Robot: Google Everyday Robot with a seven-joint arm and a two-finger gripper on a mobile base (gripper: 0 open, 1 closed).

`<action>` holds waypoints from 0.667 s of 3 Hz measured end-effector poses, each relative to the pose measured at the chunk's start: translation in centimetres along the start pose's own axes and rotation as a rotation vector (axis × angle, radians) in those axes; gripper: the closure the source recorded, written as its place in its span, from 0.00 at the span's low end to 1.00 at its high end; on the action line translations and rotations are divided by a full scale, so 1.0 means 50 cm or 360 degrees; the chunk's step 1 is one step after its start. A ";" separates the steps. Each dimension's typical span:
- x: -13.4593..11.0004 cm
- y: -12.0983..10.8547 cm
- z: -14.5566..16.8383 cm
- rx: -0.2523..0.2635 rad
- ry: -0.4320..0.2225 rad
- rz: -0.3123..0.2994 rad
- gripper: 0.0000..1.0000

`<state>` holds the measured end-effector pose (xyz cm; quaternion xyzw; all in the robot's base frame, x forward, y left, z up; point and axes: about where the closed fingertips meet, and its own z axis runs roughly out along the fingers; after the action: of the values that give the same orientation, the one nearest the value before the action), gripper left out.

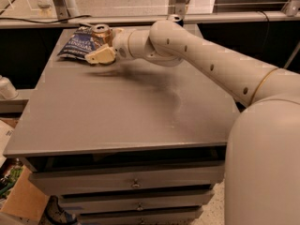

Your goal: Move orange can near blue chip bag

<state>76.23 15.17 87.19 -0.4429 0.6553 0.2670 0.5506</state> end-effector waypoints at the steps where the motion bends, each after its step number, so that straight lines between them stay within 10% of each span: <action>1: 0.001 0.001 0.000 -0.0001 0.0001 0.0001 0.00; 2: 0.022 0.002 -0.054 0.0059 -0.0026 0.0045 0.00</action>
Offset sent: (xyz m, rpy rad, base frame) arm -0.0462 -0.0957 -0.0122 0.0968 0.0156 -0.1507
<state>74.84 12.64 86.80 -0.4211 0.6619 0.2662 0.5601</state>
